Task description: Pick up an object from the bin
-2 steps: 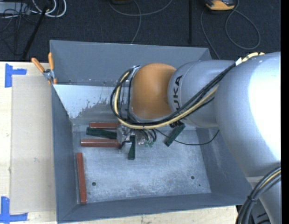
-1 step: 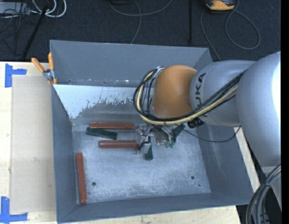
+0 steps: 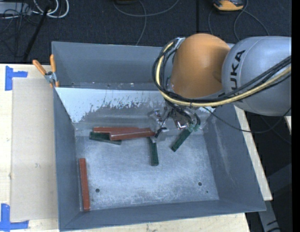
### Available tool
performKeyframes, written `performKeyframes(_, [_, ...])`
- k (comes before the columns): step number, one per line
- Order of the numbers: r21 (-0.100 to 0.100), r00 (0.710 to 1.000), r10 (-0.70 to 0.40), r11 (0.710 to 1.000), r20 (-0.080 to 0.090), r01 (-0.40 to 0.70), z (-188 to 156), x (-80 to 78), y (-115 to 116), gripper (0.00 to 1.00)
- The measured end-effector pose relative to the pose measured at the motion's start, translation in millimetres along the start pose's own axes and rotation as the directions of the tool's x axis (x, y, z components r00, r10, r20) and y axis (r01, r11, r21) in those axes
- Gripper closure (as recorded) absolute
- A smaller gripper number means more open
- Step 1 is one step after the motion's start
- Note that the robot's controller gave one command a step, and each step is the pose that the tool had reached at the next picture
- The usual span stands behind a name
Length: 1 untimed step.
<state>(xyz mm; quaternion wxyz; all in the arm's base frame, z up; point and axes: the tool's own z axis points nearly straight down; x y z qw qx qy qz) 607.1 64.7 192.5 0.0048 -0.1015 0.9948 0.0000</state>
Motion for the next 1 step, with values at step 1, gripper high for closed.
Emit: performKeyframes(1, [0.000, 0.999, 0.040, 0.999, -0.004, -0.040, -54.9, 31.8, -9.4, 1.00])
